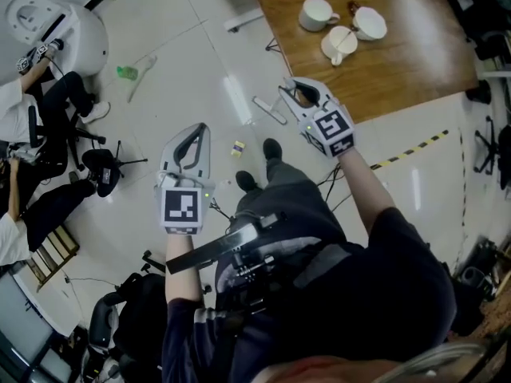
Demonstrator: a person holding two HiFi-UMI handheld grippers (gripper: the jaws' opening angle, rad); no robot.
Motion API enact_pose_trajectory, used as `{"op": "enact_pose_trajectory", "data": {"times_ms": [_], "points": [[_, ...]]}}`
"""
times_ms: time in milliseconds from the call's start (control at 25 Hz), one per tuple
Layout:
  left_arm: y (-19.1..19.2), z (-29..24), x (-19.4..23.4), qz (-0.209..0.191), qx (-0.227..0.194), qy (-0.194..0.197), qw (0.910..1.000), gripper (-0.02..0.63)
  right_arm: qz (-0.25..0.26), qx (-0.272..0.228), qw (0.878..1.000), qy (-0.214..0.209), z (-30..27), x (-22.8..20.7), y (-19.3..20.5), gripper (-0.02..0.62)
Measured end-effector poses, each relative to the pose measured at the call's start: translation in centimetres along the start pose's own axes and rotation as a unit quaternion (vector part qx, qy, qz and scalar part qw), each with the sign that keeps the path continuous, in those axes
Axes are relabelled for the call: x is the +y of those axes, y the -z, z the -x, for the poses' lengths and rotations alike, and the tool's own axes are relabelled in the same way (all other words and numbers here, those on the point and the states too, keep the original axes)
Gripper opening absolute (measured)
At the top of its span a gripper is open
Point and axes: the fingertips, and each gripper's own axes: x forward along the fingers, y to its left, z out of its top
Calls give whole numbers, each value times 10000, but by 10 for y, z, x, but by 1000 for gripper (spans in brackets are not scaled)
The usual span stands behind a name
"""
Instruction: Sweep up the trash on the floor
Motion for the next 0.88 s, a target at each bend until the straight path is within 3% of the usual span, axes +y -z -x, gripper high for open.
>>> {"op": "enact_pose_trajectory", "data": {"times_ms": [360,640,880], "points": [[30,42,42,477,186,-1053,9931,0,404,7,9967,-699,-53,18,-36,115],[52,86,77,948,202,-1907,9769,0,735,-18,9878,-1372,-98,54,-67,114],[81,126,100,1121,225,-2456,9626,0,1086,-155,9722,-2069,-143,111,-98,115]]}}
